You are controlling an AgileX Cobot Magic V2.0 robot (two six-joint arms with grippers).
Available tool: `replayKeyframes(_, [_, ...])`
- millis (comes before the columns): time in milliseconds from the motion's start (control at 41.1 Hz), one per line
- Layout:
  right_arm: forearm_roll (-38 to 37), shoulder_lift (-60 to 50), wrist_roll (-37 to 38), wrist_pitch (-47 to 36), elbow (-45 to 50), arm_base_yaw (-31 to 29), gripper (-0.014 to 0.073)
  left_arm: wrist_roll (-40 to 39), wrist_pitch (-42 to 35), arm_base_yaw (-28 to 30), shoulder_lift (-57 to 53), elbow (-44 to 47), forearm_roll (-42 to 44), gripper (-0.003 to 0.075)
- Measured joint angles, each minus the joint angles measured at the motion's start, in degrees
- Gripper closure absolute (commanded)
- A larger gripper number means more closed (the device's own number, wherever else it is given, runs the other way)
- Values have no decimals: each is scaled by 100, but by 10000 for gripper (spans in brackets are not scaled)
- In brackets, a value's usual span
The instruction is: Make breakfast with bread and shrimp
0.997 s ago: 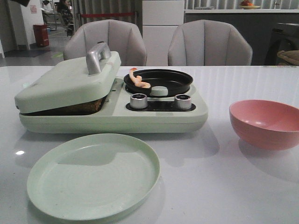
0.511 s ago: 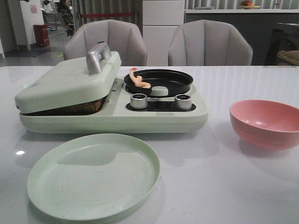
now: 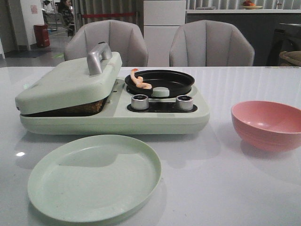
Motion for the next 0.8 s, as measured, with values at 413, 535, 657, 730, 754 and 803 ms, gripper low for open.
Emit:
replayKeyframes(413, [0, 0, 261, 6, 14, 0, 626, -9, 0, 0, 0, 0, 0, 621])
replayKeyframes(535, [0, 0, 261, -47, 14, 0, 626, -9, 0, 0, 0, 0, 0, 621])
replayKeyframes(657, [0, 0, 261, -86, 14, 0, 626, -9, 11, 0, 0, 0, 0, 621])
replayKeyframes(730, [0, 0, 261, -86, 14, 0, 626, -9, 34, 0, 0, 0, 0, 621])
replayKeyframes(754, [0, 0, 261, -86, 14, 0, 626, -9, 44, 0, 0, 0, 0, 621])
replayKeyframes(803, [0, 0, 261, -86, 14, 0, 626, -9, 44, 0, 0, 0, 0, 621])
